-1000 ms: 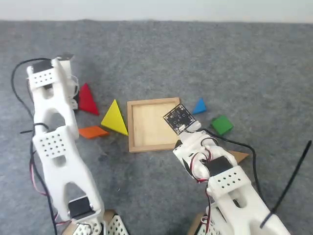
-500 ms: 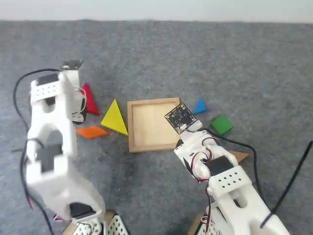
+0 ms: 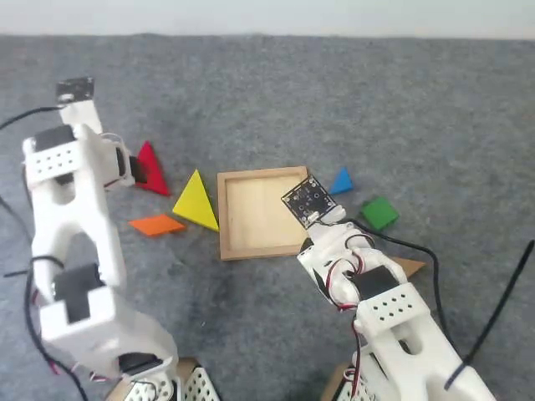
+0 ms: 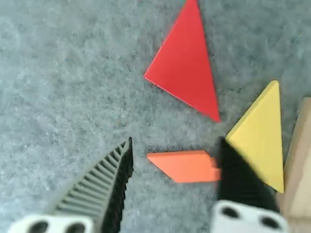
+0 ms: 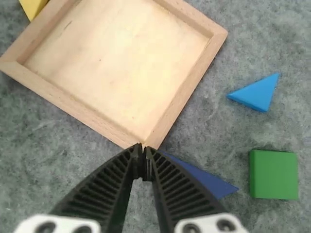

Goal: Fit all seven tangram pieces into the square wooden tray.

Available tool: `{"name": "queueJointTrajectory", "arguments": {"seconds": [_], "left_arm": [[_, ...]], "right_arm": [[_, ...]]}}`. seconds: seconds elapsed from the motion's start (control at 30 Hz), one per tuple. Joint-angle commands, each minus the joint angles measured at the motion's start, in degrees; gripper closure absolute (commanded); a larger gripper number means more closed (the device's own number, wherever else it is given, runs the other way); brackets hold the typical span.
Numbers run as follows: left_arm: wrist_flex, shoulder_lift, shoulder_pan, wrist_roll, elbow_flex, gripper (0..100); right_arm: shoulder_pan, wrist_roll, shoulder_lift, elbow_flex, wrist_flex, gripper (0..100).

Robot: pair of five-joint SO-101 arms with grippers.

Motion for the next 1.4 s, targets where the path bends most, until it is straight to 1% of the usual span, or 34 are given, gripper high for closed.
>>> {"name": "queueJointTrajectory", "arguments": {"seconds": [0.0, 0.07, 0.17, 0.33, 0.43, 0.57, 0.8, 0.97, 1.07, 1.13, 1.2, 1.37], "left_arm": [[5.7, 6.7, -1.2, -1.0, -13.3, 58], [5.8, 10.1, -1.1, -1.6, -17.1, 58], [5.6, 15.4, -1.4, 0.3, -21.1, 58], [5.5, 22.6, -1.4, 0.5, -23.8, 58], [3.7, 25.0, -1.4, 0.5, -24.8, 59], [0.8, 26.4, -1.2, 0.4, -24.7, 61], [0.7, 26.5, -0.4, 0.5, -24.0, 61], [-3.1, 25.9, 0.9, 0.2, -20.7, 61], [-2.9, 26.2, 0.7, 1.2, -20.6, 61], [-1.5, 26.4, 0.6, 4.7, -20.6, 61], [-1.9, 26.5, 0.4, 6.6, -20.8, 61], [-2.1, 26.5, 1.0, 5.9, -20.6, 61]], "right_arm": [[0.7, 0.8, 0.0, -0.7, -1.1, 99.0], [0.7, 0.8, 0.0, -0.7, -1.1, 99.0], [0.7, 0.8, 0.0, -0.7, -1.1, 99.0], [0.7, 0.8, 0.0, -0.7, -1.1, 99.0], [0.7, 0.8, 0.0, -0.7, -1.1, 99.0], [0.7, 0.8, 0.0, -0.7, -1.1, 99.0], [0.7, 0.8, 0.0, -0.6, -1.1, 99.0], [0.7, 0.7, 0.0, -0.6, -1.1, 99.0], [0.7, 0.7, 0.0, -0.6, -1.2, 99.0], [0.6, 0.7, 0.0, -0.6, -1.2, 99.0], [0.5, 0.7, 0.0, -0.6, -1.5, 99.0], [0.5, 0.7, 0.5, -0.4, -2.7, 99.0]]}}
